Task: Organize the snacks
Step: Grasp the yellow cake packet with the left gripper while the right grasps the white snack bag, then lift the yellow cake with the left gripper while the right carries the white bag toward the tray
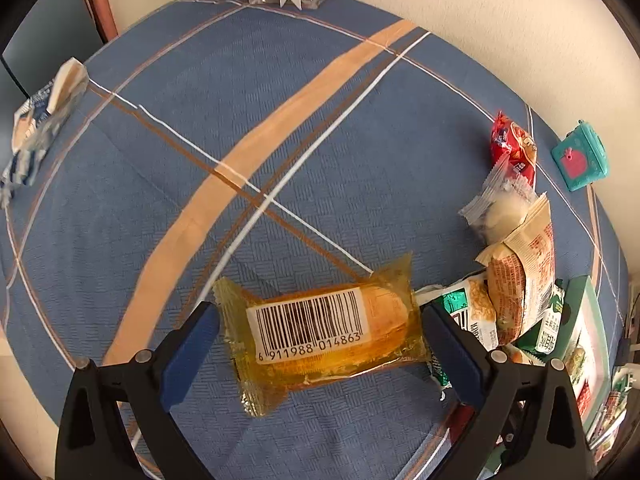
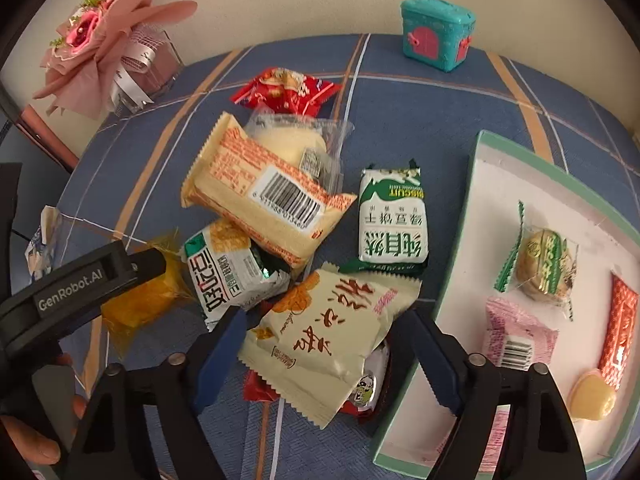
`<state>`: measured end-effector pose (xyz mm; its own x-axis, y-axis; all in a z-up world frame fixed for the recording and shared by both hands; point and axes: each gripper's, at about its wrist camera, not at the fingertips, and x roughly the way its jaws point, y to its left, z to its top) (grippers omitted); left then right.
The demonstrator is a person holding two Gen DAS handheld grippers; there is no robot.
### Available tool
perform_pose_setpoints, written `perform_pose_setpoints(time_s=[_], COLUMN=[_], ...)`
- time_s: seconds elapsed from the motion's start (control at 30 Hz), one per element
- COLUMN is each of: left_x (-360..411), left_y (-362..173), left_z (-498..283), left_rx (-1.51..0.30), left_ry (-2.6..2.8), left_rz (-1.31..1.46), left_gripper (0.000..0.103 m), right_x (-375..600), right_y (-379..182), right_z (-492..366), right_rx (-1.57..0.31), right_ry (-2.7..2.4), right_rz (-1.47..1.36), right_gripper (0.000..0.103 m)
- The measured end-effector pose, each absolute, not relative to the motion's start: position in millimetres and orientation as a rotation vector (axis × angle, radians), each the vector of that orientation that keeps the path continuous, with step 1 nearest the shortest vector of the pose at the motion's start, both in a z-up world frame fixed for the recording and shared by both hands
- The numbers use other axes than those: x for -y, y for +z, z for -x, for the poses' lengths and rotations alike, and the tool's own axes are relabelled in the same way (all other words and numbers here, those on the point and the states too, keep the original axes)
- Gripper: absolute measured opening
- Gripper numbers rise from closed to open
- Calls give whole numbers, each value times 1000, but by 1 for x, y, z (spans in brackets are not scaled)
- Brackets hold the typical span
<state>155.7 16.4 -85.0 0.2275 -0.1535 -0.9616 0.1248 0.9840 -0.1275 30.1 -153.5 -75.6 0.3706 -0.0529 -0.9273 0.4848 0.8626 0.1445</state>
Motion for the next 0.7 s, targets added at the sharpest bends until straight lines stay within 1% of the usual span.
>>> perform_pose_setpoints(time_s=[0.07,0.1,0.13,0.17,0.2,0.23,0.27,0.3,0.33,0.37,0.4,0.57,0.63,0.7], left_x=[-18,-18,-19,-19,-19,-20,-22,-21,-21,-21,-21,-21,-23,-22], left_y=[-88,-88,-89,-89,-90,-90,-92,-91,-91,-90,-90,-86,-78,-68], left_z=[-156,-156,-156,-156,-156,-155,-153,-153,-152,-152,-151,-151,-148,-148], left_rx=[-1334,-1336,-1336,-1337,-1340,-1343,-1345,-1343,-1340,-1339,-1337,-1327,-1310,-1292], left_ry=[-189,-189,-188,-192,-199,-204,-213,-215,-217,-219,-221,-213,-213,-216], left_rz=[40,48,51,54,60,66,72,69,66,65,67,82,87,92], left_gripper=[101,100,100,97,92,90,86,84,82,80,79,78,78,78], right_x=[155,154,154,154,154,154,155,156,158,159,159,162,163,164], right_y=[-80,-79,-79,-80,-80,-81,-81,-80,-80,-78,-77,-69,-64,-59], right_z=[-30,-30,-30,-30,-30,-29,-28,-27,-27,-26,-24,-20,-20,-18], right_rx=[-1153,-1151,-1152,-1154,-1154,-1156,-1153,-1150,-1148,-1142,-1138,-1111,-1100,-1085], right_ry=[-355,-358,-358,-353,-362,-369,-367,-365,-364,-362,-358,-351,-350,-346], right_rz=[-453,-442,-436,-443,-444,-439,-440,-444,-450,-455,-460,-459,-455,-446], right_gripper=[81,77,70,66,61,57,54,48,44,42,38,29,23,19])
